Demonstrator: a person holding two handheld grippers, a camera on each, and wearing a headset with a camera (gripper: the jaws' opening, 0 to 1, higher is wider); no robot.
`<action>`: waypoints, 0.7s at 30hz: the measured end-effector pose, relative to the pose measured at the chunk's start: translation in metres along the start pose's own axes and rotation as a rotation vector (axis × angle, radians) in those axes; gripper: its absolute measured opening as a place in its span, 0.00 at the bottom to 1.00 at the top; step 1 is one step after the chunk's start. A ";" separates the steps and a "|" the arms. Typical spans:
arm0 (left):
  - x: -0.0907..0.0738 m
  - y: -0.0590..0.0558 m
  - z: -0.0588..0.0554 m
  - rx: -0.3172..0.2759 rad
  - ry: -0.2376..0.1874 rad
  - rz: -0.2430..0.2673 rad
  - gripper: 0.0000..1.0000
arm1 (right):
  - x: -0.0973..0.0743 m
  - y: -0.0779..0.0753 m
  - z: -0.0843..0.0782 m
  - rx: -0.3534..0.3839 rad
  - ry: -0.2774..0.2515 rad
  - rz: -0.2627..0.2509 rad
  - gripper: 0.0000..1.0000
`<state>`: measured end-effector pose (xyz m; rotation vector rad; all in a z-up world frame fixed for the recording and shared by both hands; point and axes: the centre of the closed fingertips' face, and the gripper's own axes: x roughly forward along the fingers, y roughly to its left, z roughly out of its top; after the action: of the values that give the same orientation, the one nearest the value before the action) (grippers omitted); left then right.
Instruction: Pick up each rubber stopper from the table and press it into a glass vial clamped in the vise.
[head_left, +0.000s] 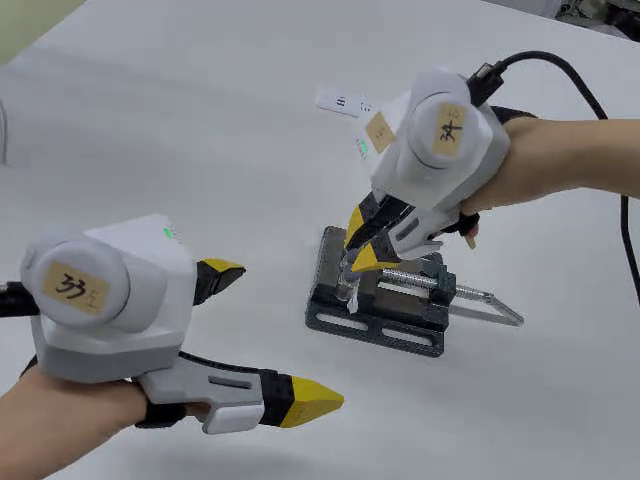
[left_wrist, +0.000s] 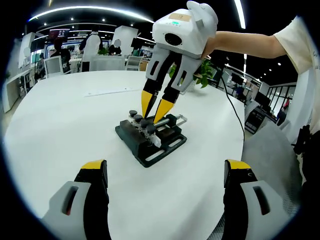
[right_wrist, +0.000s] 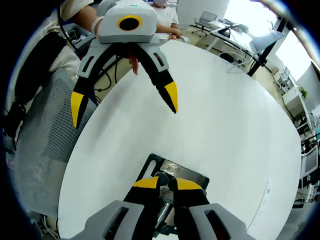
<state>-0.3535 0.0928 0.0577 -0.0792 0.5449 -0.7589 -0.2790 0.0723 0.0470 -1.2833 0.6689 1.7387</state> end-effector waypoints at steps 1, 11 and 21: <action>0.000 0.000 0.000 0.002 0.002 -0.001 0.96 | 0.000 0.001 -0.001 0.015 0.002 0.007 0.05; 0.001 0.001 -0.001 -0.001 0.007 -0.003 0.96 | 0.008 0.006 -0.004 0.040 0.017 0.033 0.00; 0.001 0.003 -0.005 -0.011 0.013 -0.004 0.96 | 0.011 0.009 -0.007 0.044 0.024 0.047 0.00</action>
<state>-0.3533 0.0948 0.0521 -0.0851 0.5612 -0.7607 -0.2848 0.0657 0.0342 -1.2695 0.7532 1.7390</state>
